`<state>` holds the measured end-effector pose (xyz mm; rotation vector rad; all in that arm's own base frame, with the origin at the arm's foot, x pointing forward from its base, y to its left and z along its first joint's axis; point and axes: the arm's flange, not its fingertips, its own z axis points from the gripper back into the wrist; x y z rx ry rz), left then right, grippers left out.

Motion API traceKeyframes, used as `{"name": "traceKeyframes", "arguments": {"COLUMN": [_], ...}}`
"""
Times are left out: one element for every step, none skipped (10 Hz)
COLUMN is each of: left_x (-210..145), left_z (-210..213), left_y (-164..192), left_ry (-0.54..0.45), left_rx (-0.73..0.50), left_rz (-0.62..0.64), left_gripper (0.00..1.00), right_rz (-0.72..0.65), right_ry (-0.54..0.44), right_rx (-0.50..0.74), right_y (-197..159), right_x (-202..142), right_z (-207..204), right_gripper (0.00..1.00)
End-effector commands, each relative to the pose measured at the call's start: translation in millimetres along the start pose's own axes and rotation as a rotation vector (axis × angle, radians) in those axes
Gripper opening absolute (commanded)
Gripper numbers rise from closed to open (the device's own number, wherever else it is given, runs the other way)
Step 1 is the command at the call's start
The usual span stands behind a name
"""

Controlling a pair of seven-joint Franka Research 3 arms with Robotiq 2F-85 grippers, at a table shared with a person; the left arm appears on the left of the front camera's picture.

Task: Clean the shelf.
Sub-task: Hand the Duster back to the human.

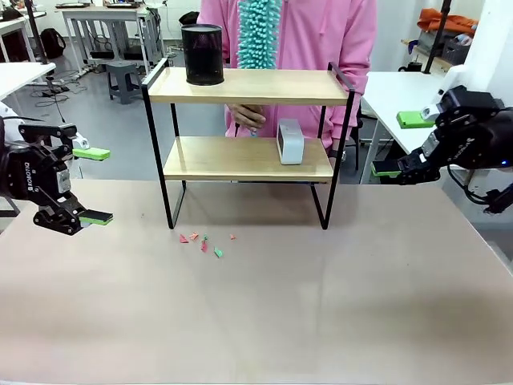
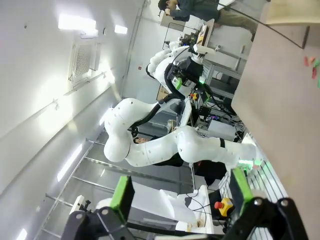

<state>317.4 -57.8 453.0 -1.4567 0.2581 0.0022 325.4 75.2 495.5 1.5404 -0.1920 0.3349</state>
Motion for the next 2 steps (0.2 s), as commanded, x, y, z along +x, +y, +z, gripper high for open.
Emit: {"name": "traceKeyframes", "arguments": {"left_x": [-1.9, -1.9], "left_z": [0.8, 0.8], "left_y": [-2.3, -2.3], "left_ry": [-0.001, -0.001], "left_rx": [-0.003, -0.003], "left_rz": [0.012, 0.012], "left_gripper": [1.0, 1.0], "right_rz": [0.016, 0.016], "right_ry": [0.003, 0.003], "right_rx": [0.006, 0.006], "right_y": [-0.6, -0.6], "right_x": [-2.1, -2.1], "right_z": [2.7, 2.7], "right_gripper": [1.0, 1.0]}}
